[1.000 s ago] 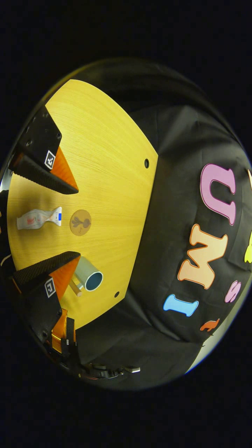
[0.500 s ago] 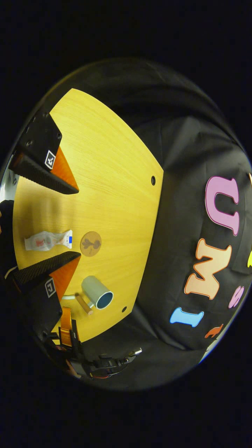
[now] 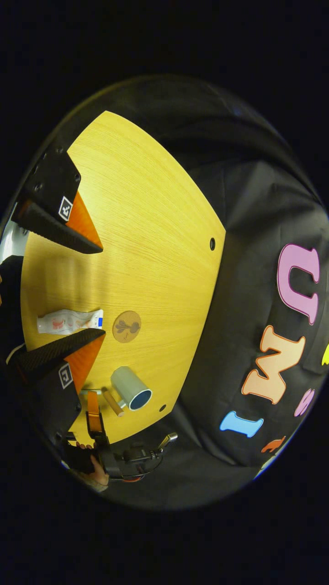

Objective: Put the toothbrush and toothpaste on the desktop into the cup, then pick up the cup and place it on the coaster on the desktop.

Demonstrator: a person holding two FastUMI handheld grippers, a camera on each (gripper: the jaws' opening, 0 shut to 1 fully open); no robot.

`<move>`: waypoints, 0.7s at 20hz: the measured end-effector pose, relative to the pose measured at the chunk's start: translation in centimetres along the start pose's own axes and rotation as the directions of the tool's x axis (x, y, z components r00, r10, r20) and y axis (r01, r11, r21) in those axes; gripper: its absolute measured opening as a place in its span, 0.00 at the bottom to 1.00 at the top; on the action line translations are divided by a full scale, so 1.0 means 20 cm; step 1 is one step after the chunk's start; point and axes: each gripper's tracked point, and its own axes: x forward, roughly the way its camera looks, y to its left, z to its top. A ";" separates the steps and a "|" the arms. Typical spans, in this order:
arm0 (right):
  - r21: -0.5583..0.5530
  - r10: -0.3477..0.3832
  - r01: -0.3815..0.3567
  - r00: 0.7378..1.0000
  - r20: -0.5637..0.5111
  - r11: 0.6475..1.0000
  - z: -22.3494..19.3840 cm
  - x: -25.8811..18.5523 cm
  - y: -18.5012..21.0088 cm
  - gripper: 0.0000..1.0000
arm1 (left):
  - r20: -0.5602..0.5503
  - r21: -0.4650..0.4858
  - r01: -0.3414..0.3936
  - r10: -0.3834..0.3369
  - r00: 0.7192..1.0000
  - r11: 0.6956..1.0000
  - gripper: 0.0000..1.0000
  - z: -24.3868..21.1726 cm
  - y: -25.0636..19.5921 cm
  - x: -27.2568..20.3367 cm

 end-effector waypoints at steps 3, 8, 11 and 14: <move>0.021 -0.013 0.014 1.000 -0.028 1.000 0.01 0.05 -0.01 0.57 | -0.014 0.009 0.007 -0.006 1.000 1.000 0.96 -0.01 0.02 0.02; 0.031 -0.039 0.042 0.996 -0.079 0.999 -0.01 0.10 -0.02 0.37 | -0.027 0.020 0.006 -0.005 1.000 1.000 0.96 0.00 0.05 0.06; 0.015 -0.057 0.059 0.994 -0.098 0.998 -0.03 0.12 -0.04 0.36 | -0.034 0.044 0.008 -0.006 0.999 0.999 0.96 0.02 0.07 0.08; 0.012 -0.059 0.061 0.994 -0.097 0.998 -0.03 0.12 -0.04 0.32 | -0.031 0.072 0.013 -0.011 0.999 0.997 0.96 0.05 0.06 0.10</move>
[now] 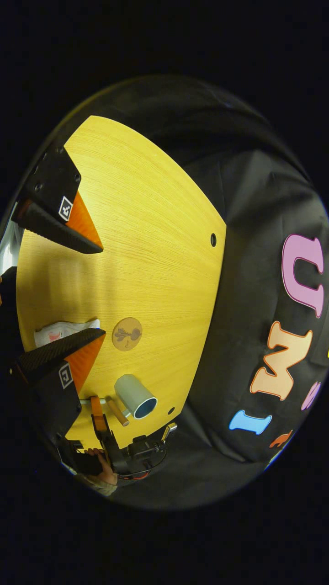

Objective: Put the toothbrush and toothpaste on the desktop into the cup, then pick up the cup and place it on the coaster on the desktop.

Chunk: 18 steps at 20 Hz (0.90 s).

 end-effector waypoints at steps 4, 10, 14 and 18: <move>-0.006 0.000 0.000 1.000 -0.005 1.000 0.00 0.00 -0.01 0.20 | -0.020 0.023 0.034 -0.033 0.999 0.999 0.96 -0.01 -0.06 0.02; 0.019 0.038 -0.037 0.999 -0.021 0.999 -0.03 -0.01 0.00 0.07 | -0.075 -0.005 0.070 -0.070 0.995 0.998 0.95 -0.09 -0.15 0.03; 0.063 0.088 -0.088 0.996 0.009 0.994 -0.06 -0.07 0.00 0.07 | -0.172 0.010 0.037 -0.034 0.985 0.999 0.95 -0.19 -0.15 0.04; 0.038 0.084 -0.087 0.994 0.070 0.996 -0.07 -0.16 -0.08 0.07 | -0.257 0.010 0.056 -0.051 0.965 0.998 0.95 -0.25 -0.23 0.07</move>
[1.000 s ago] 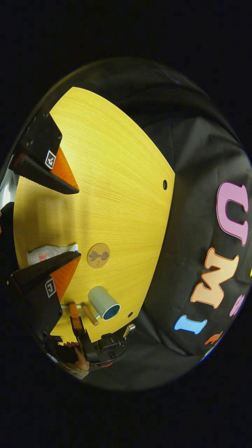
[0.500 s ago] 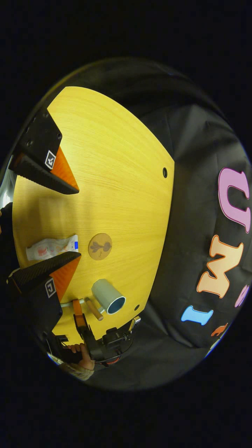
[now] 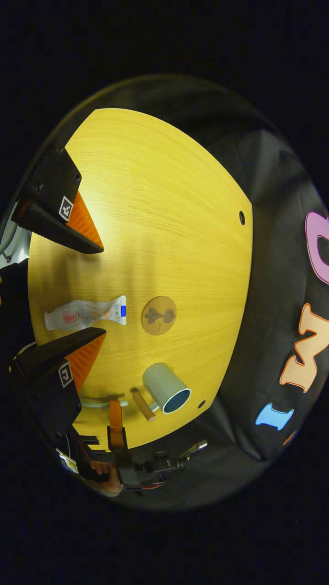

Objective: Put the toothbrush and toothpaste on the desktop into the cup, then pick up the cup and place it on the coaster on the desktop.

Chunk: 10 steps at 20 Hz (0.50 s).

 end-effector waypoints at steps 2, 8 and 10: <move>-0.007 -0.002 0.002 1.000 0.025 1.000 -0.03 -0.05 -0.03 0.07 | -0.049 -0.004 0.008 -0.008 0.999 1.000 0.95 -0.02 -0.05 0.02; 0.048 0.010 -0.014 0.997 0.072 0.999 -0.11 -0.19 -0.14 0.06 | -0.174 -0.004 0.025 -0.025 0.984 1.000 0.94 -0.06 -0.17 0.15; 0.071 0.014 -0.021 0.995 0.096 0.997 -0.12 -0.26 -0.18 0.06 | -0.206 -0.009 0.014 -0.015 0.979 1.000 0.92 -0.07 -0.18 0.19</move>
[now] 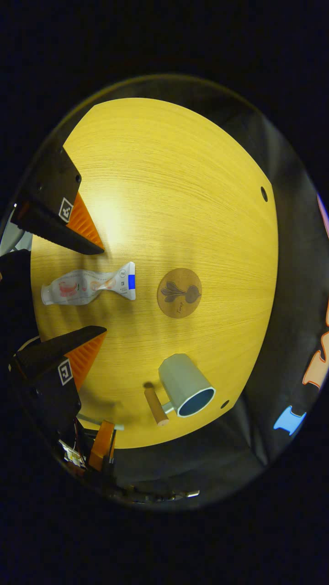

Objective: Put the toothbrush and toothpaste on the desktop into the cup, then pick up the cup and place it on the coaster on the desktop.

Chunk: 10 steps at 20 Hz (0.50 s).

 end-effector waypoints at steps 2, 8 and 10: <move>0.009 -0.001 0.001 1.000 0.025 1.000 0.01 -0.06 -0.05 0.06 | -0.022 -0.018 -0.005 0.005 1.000 1.000 0.90 0.01 -0.01 0.04; 0.024 -0.028 0.026 0.998 0.062 0.999 0.07 -0.16 -0.22 0.06 | -0.100 -0.012 -0.049 0.048 0.994 0.999 0.75 -0.01 -0.01 0.13; 0.024 -0.036 0.034 0.996 0.081 0.999 0.12 -0.17 -0.27 0.07 | -0.115 -0.005 -0.071 0.070 0.991 0.997 0.59 -0.02 0.00 0.15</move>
